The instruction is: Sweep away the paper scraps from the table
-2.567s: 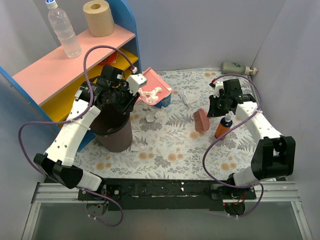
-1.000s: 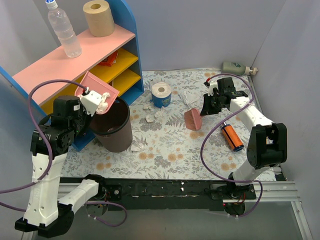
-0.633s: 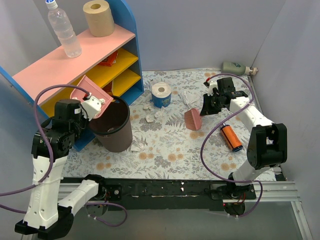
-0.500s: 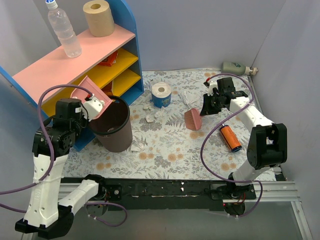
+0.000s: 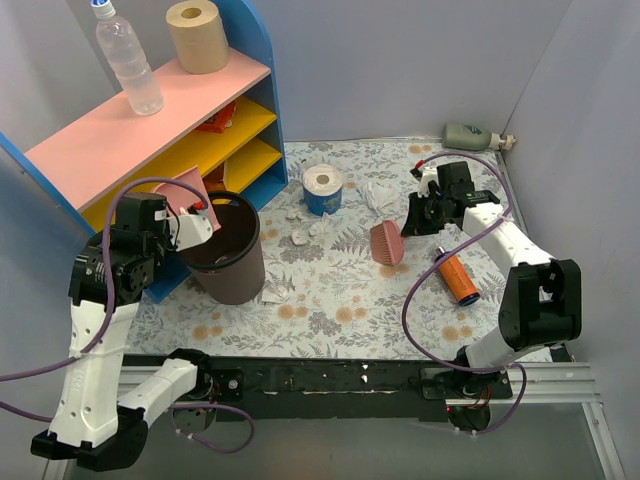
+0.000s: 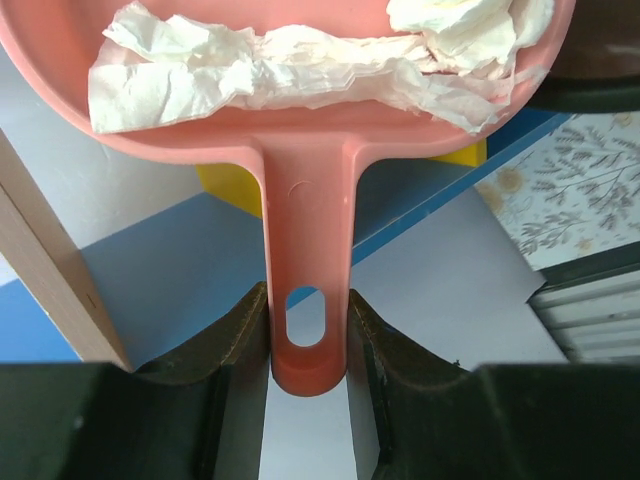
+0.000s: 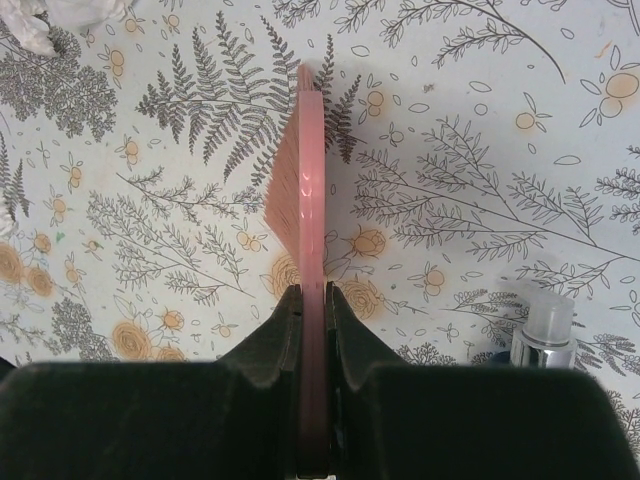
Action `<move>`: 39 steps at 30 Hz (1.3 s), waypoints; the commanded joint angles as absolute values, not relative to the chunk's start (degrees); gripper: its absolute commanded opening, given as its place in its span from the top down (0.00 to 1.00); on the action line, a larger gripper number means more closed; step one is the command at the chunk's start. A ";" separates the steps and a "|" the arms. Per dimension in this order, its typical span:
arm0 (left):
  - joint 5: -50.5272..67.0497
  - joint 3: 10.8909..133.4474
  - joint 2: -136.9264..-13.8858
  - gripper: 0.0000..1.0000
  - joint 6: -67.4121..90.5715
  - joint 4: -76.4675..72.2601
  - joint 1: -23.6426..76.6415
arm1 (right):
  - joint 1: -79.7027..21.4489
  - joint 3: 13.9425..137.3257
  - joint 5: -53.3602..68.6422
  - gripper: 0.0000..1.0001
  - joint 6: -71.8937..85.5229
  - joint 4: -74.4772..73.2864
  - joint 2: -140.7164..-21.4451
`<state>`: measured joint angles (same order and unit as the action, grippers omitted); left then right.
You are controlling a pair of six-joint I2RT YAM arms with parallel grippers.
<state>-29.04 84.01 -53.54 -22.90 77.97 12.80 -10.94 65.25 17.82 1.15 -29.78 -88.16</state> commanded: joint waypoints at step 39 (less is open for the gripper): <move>-21.28 110.82 -69.34 1.00 -7.95 65.22 12.48 | -12.04 81.73 18.79 0.99 0.36 -35.86 -90.26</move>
